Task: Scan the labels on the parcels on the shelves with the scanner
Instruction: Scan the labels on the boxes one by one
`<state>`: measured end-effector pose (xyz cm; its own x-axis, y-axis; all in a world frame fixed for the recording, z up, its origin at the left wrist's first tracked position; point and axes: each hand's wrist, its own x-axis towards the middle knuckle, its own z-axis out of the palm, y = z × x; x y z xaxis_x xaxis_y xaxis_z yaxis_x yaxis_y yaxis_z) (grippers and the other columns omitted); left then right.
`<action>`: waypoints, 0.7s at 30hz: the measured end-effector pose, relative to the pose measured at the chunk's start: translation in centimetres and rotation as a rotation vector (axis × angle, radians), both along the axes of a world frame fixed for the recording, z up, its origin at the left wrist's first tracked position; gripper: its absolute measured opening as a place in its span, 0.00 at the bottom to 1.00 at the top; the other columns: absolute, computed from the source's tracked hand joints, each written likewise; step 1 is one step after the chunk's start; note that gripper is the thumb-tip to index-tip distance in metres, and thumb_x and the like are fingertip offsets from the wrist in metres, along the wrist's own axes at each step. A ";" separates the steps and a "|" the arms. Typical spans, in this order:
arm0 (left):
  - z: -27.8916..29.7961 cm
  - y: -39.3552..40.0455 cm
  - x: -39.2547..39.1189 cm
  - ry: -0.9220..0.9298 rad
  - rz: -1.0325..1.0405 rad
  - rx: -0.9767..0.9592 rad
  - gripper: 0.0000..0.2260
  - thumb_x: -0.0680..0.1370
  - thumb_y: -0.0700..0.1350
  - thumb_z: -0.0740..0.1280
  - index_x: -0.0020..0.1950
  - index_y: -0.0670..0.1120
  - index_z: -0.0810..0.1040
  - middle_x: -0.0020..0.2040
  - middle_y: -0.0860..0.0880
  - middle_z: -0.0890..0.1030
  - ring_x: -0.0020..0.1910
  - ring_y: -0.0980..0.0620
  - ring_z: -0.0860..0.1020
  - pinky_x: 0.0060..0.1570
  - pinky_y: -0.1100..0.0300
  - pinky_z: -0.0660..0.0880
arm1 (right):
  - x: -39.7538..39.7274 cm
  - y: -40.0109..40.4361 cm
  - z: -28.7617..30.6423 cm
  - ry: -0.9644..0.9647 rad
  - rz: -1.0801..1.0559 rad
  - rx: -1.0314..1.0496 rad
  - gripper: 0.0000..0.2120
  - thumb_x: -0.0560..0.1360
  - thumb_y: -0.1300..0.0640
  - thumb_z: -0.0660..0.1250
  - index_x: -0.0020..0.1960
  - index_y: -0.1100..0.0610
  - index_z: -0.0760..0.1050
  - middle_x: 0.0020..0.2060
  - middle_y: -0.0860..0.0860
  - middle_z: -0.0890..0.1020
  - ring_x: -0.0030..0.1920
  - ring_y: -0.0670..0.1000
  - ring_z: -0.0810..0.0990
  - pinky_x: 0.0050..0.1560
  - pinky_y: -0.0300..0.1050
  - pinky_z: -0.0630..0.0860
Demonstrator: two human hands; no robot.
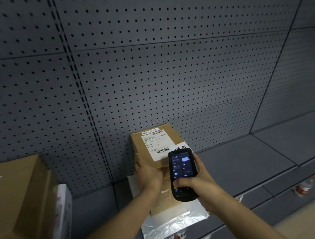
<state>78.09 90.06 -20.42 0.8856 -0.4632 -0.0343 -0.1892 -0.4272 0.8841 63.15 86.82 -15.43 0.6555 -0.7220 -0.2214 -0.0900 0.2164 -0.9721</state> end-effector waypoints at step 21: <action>7.2 20.2 11.2 -0.651 -0.262 0.772 0.18 0.76 0.53 0.65 0.64 0.50 0.74 0.65 0.47 0.74 0.64 0.47 0.71 0.63 0.53 0.67 | 10.4 10.0 -0.1 -0.020 0.319 0.016 0.42 0.54 0.67 0.76 0.65 0.49 0.70 0.53 0.55 0.84 0.52 0.56 0.83 0.52 0.54 0.81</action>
<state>89.31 110.25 -13.24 0.7139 -0.6988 0.0452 -0.6998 -0.7097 0.0812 73.54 96.84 -15.52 0.8526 -0.4761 -0.2154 -0.1361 0.1957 -0.9712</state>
